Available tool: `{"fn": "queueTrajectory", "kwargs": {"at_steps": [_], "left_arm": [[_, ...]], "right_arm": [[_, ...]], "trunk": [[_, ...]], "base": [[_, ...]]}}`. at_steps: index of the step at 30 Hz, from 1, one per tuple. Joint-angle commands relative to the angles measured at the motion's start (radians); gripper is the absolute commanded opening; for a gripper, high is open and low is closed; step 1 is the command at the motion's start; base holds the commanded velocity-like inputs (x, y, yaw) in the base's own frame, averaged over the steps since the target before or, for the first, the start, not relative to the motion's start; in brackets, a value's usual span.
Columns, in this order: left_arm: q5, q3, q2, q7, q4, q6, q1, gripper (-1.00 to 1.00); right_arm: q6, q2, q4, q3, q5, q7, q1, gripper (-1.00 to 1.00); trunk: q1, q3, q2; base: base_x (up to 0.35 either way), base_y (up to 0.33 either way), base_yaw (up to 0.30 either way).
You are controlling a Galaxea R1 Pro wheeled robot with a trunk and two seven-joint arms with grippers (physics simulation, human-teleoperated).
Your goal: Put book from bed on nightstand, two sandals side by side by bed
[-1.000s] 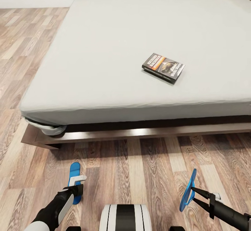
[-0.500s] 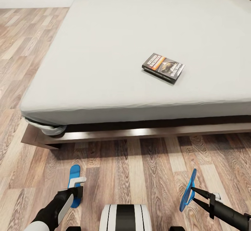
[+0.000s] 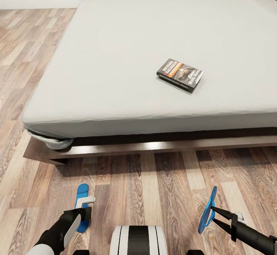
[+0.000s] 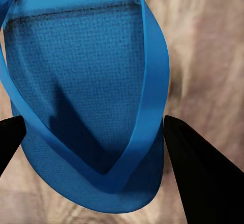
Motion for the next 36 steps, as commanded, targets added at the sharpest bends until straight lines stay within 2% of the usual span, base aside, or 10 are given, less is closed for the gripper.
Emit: {"fn": "queueTrajectory", "kwargs": {"at_steps": [1, 8, 20, 28, 36], "left_arm": [[0.009, -0.005, 0.001, 0.007, -0.002, 0.005, 0.000, -1.00], [0.009, -0.005, 0.001, 0.007, -0.002, 0.003, 0.000, -1.00], [0.009, -0.005, 0.001, 0.007, -0.003, 0.001, 0.000, -1.00], [0.009, -0.005, 0.013, 0.007, -0.004, 0.000, 0.000, -1.00], [0.009, -0.005, 0.013, 0.006, -0.005, 0.000, 0.000, -1.00]], "right_arm": [[0.007, 0.000, 0.000, -0.001, -0.002, 0.001, 0.000, -1.00], [0.007, 0.000, 0.000, -0.001, -0.002, 0.001, 0.000, -1.00], [0.007, 0.000, 0.000, -0.001, -0.002, 0.001, 0.000, -1.00], [0.007, 0.000, 0.000, -0.001, -0.002, 0.001, 0.000, -1.00], [0.007, 0.000, 0.000, -0.001, -0.002, 0.001, 0.000, -1.00]], "trunk": [[0.000, -0.004, 0.000], [0.003, -0.031, -0.002], [0.003, -0.031, -0.002], [0.003, -0.031, -0.002], [0.003, -0.031, -0.002]], "base": [[0.000, 0.000, 0.000], [0.000, 0.000, 0.000], [0.000, 0.056, 0.000], [0.007, 0.033, 0.000], [0.167, 0.078, 0.000]]}}
